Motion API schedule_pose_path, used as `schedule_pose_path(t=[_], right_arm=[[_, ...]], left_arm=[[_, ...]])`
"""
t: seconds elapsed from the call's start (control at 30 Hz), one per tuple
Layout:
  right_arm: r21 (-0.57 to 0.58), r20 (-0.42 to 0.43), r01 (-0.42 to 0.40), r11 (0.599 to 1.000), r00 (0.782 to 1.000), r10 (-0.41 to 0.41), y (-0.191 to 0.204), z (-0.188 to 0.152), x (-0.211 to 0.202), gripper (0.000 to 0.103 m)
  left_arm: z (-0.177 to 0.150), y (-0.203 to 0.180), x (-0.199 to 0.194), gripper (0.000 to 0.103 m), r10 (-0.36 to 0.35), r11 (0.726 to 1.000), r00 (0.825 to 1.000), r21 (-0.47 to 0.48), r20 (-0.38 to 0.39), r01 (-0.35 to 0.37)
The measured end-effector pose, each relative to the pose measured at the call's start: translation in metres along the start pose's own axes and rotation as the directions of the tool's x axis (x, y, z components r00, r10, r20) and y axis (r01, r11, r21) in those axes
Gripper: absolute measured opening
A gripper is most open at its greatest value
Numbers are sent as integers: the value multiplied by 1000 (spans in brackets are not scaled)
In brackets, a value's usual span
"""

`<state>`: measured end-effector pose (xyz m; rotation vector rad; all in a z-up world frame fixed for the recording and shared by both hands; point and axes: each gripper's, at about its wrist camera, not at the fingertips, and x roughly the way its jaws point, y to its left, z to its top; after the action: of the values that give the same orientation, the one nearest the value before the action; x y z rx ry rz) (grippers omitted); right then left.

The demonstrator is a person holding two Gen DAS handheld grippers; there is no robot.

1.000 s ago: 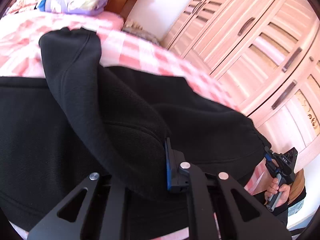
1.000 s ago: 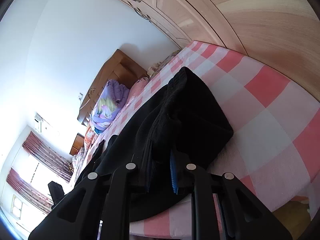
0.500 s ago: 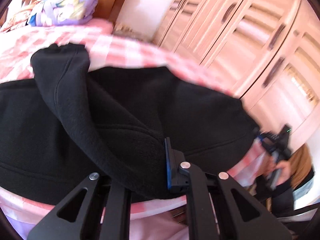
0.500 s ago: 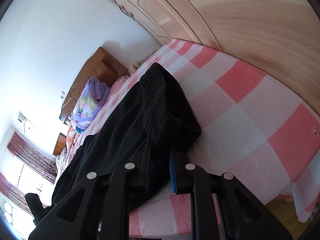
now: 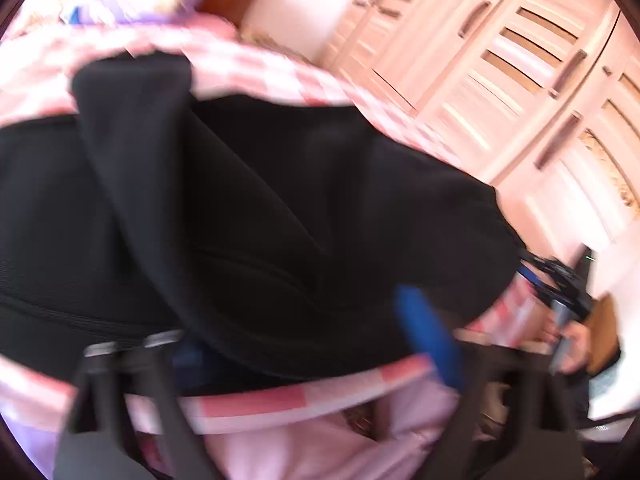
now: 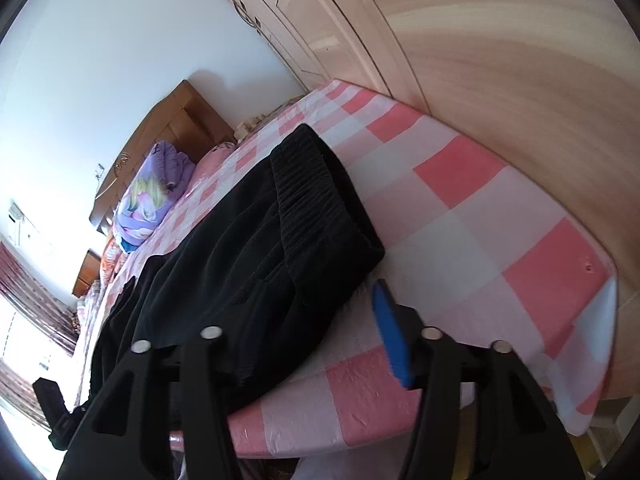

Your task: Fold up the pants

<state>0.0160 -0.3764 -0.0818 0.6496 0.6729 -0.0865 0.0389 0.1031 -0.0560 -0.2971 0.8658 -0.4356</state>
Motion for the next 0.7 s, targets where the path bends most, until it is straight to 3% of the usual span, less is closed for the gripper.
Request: schedule_pose_path(t=[0.1,0.23,0.3,0.37,0.5,0.67,0.7], right_arm=[[-109,80,35,993,996,-26,23,-11,-29,60],[-231,-40,-101,968,995,94,61,-37,-28,59],[-235,-98,-144,961,987,124,70,-50,-17,57],[-195,-148,-171,966,979,143,69,-56,-4,52],[-102,-233,-253,962,946,224,67,-68,15,49],[-105,-238,-266,958,942,236,73,-76,24,45],[-103,-235,-276,956,940,246,75,-76,24,41]], left_arm=[[3,-2,-7,98,23,1000,1000,-3,14,-23],[1,-13,-22,97,69,997,991,-45,117,-64],[-3,-29,-36,97,96,995,976,-9,195,-96],[-7,-54,-45,98,104,987,963,94,250,-131],[-15,-95,-27,98,83,952,973,273,216,-142],[-26,-115,12,98,87,919,988,372,129,-130],[-28,-117,19,98,99,915,989,381,113,-135]])
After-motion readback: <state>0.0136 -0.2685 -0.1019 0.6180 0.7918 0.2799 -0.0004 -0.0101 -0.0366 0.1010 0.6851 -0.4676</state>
